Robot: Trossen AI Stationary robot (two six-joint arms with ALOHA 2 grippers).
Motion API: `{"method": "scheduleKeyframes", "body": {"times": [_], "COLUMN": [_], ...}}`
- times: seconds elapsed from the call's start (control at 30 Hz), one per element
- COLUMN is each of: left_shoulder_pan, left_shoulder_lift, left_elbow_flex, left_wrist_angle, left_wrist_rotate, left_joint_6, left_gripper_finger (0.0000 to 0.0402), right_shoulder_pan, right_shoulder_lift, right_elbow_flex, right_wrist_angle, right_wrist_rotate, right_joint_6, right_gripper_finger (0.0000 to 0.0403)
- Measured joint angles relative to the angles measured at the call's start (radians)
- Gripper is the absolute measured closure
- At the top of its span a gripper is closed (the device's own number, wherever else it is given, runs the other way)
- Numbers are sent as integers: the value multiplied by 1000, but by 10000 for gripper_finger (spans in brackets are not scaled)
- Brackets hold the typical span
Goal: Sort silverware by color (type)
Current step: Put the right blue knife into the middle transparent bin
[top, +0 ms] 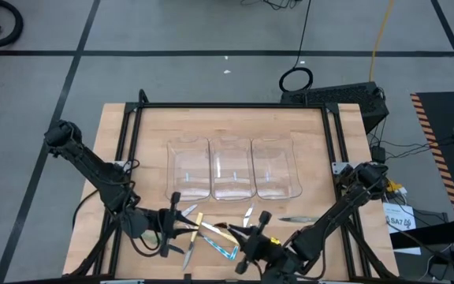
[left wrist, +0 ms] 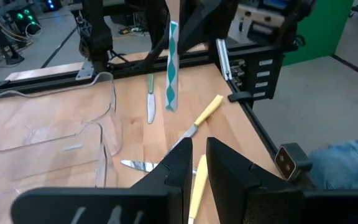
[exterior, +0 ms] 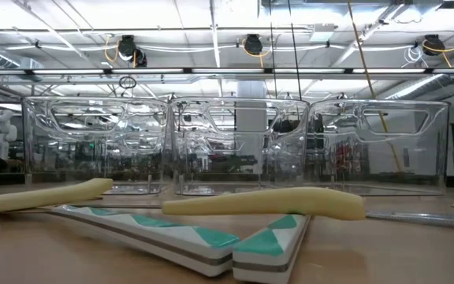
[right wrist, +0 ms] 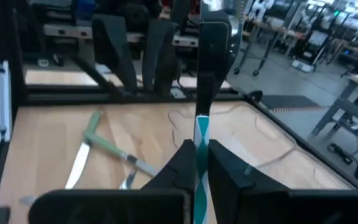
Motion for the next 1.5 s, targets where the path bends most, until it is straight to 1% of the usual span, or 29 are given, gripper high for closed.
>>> {"method": "scheduleKeyframes", "body": {"times": [0.13, 0.27, 0.6, 0.87, 0.97, 1.1, 1.37, 1.5], "left_shoulder_pan": [-9, -18, -29, -29, -28, -28, -28, -29], "left_shoulder_lift": [0, 0, 4, 5, 5, 5, 5, 9], "left_elbow_flex": [0, 0, 0, 0, 0, 0, 0, 0], "left_wrist_angle": [13, 17, 13, 13, 12, 11, 11, 13], "left_wrist_rotate": [0, 1, 2, 2, 2, 2, 2, 2], "left_joint_6": [10, -4, -26, -24, -26, -29, -45, -72], "left_gripper_finger": [346, 346, 346, 346, 346, 346, 346, 346], "right_shoulder_pan": [-10, -13, -19, -21, -21, -20, -27, -46], "right_shoulder_lift": [31, 45, 47, 47, 47, 47, 47, 47], "right_elbow_flex": [0, 0, -32, -116, -133, -134, -134, -134], "right_wrist_angle": [173, 259, 251, 255, 258, 289, 455, 493], "right_wrist_rotate": [13, 15, 10, 36, 36, 36, 39, 40], "right_joint_6": [-106, -144, -111, 17, 41, 37, -109, -129], "right_gripper_finger": [387, 386, 385, 385, 385, 385, 385, 385]}}
